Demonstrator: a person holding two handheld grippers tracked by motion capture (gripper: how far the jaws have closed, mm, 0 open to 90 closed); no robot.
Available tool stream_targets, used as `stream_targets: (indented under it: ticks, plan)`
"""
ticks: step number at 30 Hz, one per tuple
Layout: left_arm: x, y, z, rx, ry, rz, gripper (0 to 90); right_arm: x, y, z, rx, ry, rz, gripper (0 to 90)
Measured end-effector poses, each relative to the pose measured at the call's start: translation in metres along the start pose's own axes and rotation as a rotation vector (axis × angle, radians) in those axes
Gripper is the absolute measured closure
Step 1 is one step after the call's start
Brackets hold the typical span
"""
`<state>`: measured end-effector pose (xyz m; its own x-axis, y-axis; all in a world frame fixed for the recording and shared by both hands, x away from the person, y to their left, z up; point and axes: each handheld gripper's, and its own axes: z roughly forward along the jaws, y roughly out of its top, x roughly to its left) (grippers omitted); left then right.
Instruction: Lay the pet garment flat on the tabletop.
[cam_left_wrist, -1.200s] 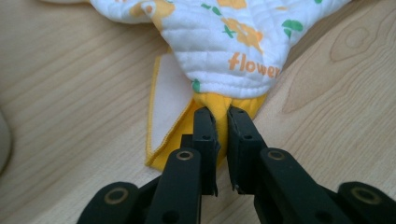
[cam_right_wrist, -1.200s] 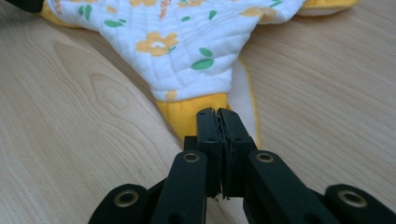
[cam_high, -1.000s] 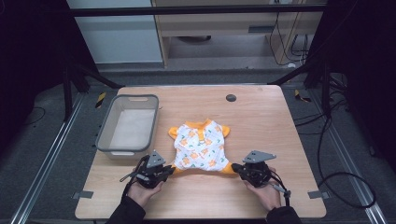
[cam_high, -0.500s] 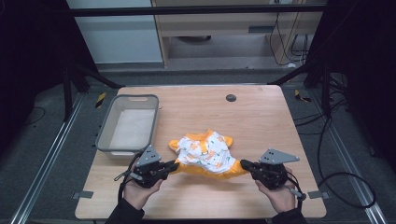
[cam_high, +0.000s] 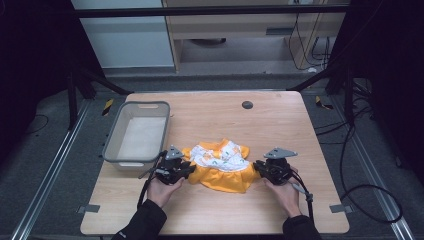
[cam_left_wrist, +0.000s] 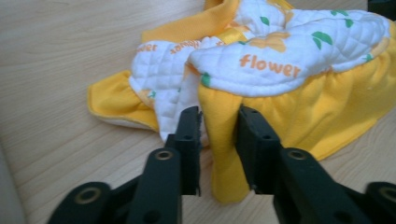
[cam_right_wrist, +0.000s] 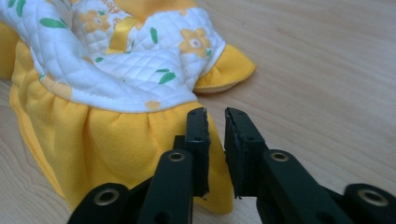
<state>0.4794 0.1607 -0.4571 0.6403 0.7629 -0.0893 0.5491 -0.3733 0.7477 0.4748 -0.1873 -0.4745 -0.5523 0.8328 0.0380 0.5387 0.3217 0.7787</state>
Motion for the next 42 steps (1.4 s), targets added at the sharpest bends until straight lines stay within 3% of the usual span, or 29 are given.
stream_targets:
  ticks: [6, 9, 15, 20, 24, 27, 31, 35, 39, 42]
  plan:
    - [-0.001, -0.006, -0.018, -0.052, 0.028, 0.02, 49.7, 0.002, 0.002, -0.024, -0.111, -0.002, -0.038, 68.1]
    - [-0.001, -0.011, -0.026, -0.058, 0.036, 0.022, 44.7, 0.004, -0.001, -0.034, -0.128, 0.017, -0.058, 63.3]
    - [-0.009, -0.029, -0.04, -0.048, 0.045, 0.054, 38.1, 0.006, -0.015, -0.041, -0.097, 0.043, -0.073, 54.7]
    - [-0.025, -0.047, -0.036, 0.007, 0.019, 0.083, 37.0, 0.007, -0.03, -0.035, -0.037, 0.059, -0.081, 49.2]
    - [-0.037, -0.051, -0.03, 0.028, 0.002, 0.113, 36.4, 0.007, -0.036, -0.025, 0.003, 0.07, -0.073, 46.5]
    - [-0.046, -0.051, -0.026, 0.043, -0.007, 0.143, 36.3, 0.006, -0.038, -0.02, 0.02, 0.067, -0.072, 46.9]
    - [-0.053, -0.054, -0.032, 0.026, -0.014, 0.151, 36.6, 0.005, -0.04, -0.018, 0.048, 0.073, -0.067, 52.1]
    - [-0.06, -0.06, -0.039, 0.016, -0.014, 0.161, 36.8, 0.006, -0.041, -0.019, 0.064, 0.073, -0.065, 62.7]
    - [-0.066, -0.061, -0.035, 0.025, -0.015, 0.182, 37.9, 0.007, -0.04, -0.021, 0.073, 0.074, -0.06, 71.0]
    - [-0.067, -0.058, -0.027, 0.052, -0.017, 0.178, 45.5, 0.009, -0.04, -0.023, 0.077, 0.077, -0.062, 76.5]
